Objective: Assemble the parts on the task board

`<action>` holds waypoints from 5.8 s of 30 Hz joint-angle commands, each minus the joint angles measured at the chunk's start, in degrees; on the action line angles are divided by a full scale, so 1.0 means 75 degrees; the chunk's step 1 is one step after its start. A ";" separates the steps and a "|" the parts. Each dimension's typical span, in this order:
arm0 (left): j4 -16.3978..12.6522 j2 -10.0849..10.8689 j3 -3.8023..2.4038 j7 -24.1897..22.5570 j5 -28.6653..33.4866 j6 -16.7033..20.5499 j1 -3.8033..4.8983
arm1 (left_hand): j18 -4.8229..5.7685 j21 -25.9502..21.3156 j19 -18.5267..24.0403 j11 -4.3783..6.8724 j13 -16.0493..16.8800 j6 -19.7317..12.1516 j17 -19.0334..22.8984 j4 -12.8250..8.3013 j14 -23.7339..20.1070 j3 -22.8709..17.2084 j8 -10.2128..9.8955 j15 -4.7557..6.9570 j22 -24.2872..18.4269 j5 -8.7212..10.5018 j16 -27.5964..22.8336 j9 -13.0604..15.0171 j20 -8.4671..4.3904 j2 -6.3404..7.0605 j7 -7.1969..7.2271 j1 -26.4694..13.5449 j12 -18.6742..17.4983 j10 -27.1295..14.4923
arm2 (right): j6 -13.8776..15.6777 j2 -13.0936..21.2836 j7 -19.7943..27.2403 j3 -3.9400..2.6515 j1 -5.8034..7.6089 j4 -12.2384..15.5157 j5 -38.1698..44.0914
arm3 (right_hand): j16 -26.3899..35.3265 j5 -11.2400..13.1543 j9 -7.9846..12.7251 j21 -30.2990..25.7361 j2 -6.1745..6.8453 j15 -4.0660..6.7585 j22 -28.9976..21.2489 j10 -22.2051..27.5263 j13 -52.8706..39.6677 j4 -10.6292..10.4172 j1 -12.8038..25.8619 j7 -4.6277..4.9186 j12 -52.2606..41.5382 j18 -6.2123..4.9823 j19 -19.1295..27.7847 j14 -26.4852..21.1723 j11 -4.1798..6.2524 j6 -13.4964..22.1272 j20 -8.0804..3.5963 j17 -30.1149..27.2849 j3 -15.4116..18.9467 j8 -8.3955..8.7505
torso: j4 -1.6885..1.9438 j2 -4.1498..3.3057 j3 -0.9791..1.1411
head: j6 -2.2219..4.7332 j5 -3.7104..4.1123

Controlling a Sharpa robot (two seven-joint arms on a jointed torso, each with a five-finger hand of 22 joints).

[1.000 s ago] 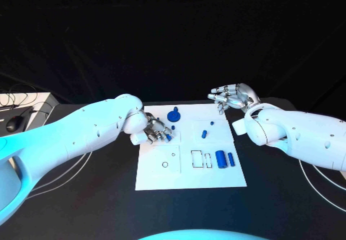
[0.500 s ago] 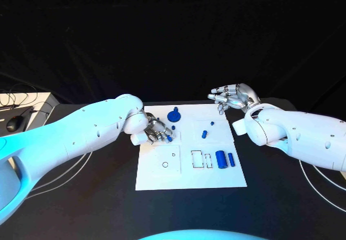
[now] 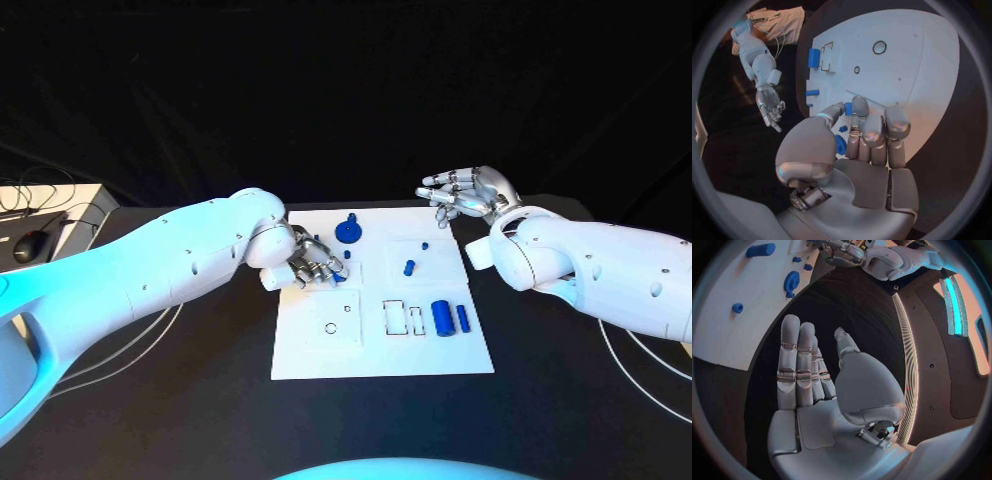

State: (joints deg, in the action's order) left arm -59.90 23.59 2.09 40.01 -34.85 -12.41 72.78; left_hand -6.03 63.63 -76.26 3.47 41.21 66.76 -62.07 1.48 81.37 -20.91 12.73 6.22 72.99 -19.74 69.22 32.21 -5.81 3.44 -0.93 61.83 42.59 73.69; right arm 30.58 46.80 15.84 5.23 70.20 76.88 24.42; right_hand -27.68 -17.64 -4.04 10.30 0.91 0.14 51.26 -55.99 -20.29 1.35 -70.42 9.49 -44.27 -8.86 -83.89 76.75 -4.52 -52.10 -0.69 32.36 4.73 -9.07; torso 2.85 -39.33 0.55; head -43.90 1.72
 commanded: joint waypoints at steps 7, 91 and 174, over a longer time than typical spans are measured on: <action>-0.0048 -0.0024 -0.0006 -0.0230 -0.0050 0.0431 -0.0007 | 0.0121 0.0129 -0.0032 0.0015 -0.0076 0.0040 -0.0068 -0.0913 0.0045 -0.1204 0.0084 -0.0039 0.0084 -0.0257 0.0066 0.0157 0.0014 -0.0040 -0.0004 0.0161 0.0022 0.0098 | -0.0087 -0.0013 0.0078 -0.0003 0.0003 0.0000 0.0050 | 0.0021 -0.0045 0.0002 0.0037 -0.0033 -0.0001 0.0024 -0.0002 -0.0016 -0.0024 0.0039 0.0046 0.0025 -0.0081 -0.0083 0.0079 0.0056 -0.0016 -0.0041 0.0017 0.0023 -0.0010 | -0.0001 0.0005 0.0004 | -0.0002 -0.0013; 0.0223 -0.0273 -0.0138 -0.0419 -0.2084 -0.0968 0.0125 | 0.0273 0.0408 -0.0035 0.0086 -0.0019 0.0387 -0.0034 -0.1029 0.0063 -0.1358 -0.0168 -0.0055 0.0156 -0.1727 0.0427 0.1190 0.0000 0.0270 0.0108 0.0273 -0.0064 0.0381 | 0.0000 -0.0086 0.0363 -0.0003 0.0001 -0.0031 -0.0082 | 0.0062 -0.0052 -0.0001 -0.0074 0.0000 -0.0092 -0.0039 0.0250 -0.0001 -0.0006 0.0024 0.0115 0.0022 -0.0072 0.0103 -0.0169 -0.0032 0.0128 0.0043 -0.0011 -0.0014 -0.0021 | -0.0001 -0.0008 0.0000 | -0.0044 -0.0037; 0.0782 -0.0700 -0.0126 -0.0180 -0.2101 -0.1320 0.0124 | 0.0273 0.0439 -0.0015 0.0078 0.0010 0.0426 -0.0051 -0.1055 0.0063 -0.0876 -0.0220 -0.0072 0.0126 -0.1705 0.0470 0.1185 0.0033 0.0057 0.0131 0.0285 0.0021 0.0357 | 0.0002 -0.0176 0.0371 -0.0004 0.0000 -0.0086 -0.0054 | -0.0079 -0.0059 0.0002 -0.0012 0.0013 -0.0080 -0.0051 0.0238 0.0072 -0.0013 0.0030 0.0107 -0.0058 -0.0088 0.0078 -0.0182 -0.0021 0.0149 0.0036 -0.0036 -0.0031 -0.0082 | 0.0002 -0.0005 0.0011 | -0.0118 -0.0026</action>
State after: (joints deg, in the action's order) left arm -54.08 18.59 1.09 38.00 -51.69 -21.00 73.82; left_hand -4.75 66.72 -76.46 3.68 41.22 69.88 -62.37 0.90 81.96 -20.33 11.17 5.65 74.00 -32.43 72.37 41.13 -5.61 5.96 -0.30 62.17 42.44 76.38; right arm 30.93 45.55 17.97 5.23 70.19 76.25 23.75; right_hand -27.90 -17.86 -4.04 9.98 0.91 -0.58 50.94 -54.50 -19.81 1.19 -70.42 9.88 -44.51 -8.39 -83.49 75.83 -4.87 -50.84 -0.27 32.15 4.89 -9.30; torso 2.81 -39.37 0.60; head -44.71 1.48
